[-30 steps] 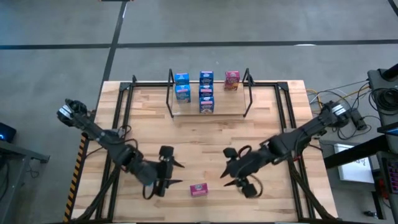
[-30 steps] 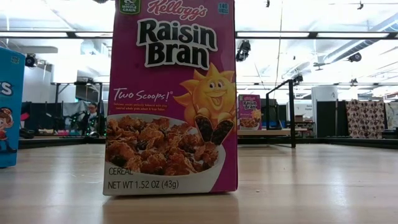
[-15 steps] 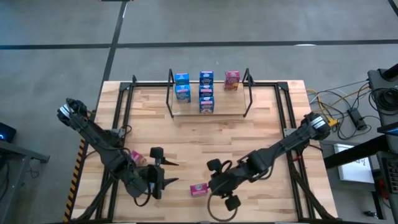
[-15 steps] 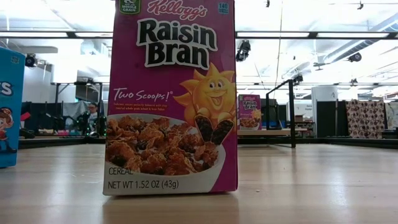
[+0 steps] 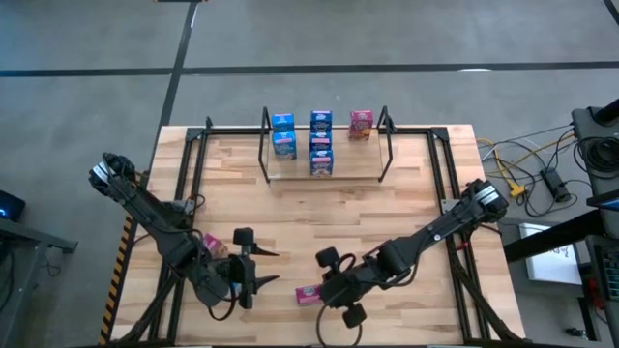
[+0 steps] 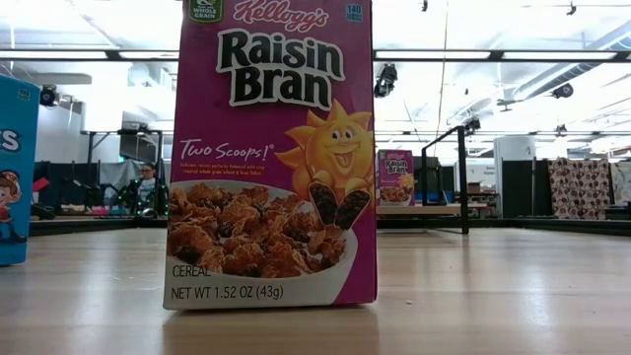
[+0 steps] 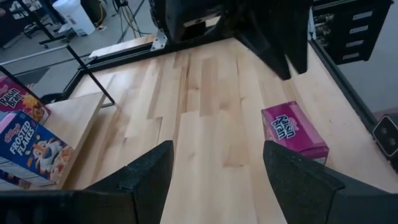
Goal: Stack cereal on shelf
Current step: Put the bottom purple cereal box on the shelf aligned with the other purple cereal box
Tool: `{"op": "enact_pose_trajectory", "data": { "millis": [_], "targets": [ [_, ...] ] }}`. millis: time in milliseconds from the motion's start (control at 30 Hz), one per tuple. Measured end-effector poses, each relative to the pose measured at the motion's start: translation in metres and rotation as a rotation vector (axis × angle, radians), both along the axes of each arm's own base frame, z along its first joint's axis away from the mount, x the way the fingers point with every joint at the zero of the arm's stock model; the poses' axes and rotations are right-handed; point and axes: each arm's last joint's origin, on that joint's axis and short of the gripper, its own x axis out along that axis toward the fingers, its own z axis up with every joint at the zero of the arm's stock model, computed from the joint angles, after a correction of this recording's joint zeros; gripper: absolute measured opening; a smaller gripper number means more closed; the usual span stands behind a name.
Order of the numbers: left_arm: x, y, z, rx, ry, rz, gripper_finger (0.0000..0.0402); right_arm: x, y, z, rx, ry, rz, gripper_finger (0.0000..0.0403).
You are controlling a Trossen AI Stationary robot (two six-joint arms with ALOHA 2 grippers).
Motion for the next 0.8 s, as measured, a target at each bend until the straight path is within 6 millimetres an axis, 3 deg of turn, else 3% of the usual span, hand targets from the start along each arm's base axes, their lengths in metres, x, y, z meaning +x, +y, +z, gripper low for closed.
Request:
{"op": "enact_pose_trajectory", "data": {
  "millis": [267,400,533,800],
  "targets": [
    [0.001,-0.001,0.002,-0.015,-0.016,0.001,0.0232,-0.001,-0.001,0.002,-0.004,-0.010,-0.025,0.0059],
    [0.001,-0.001,0.002,-0.012,-0.020,-0.001,0.0232,0.000,-0.001,0.003,0.002,-0.018,-0.025,0.0077],
    [0.001,-0.001,0.002,0.001,-0.025,0.006,0.0232,0.004,0.001,0.000,0.029,-0.030,-0.045,0.0128],
    [0.002,-0.001,0.003,0.007,-0.035,0.013,0.0232,0.025,0.008,-0.029,0.017,-0.023,-0.113,0.0265]
  ]
}}
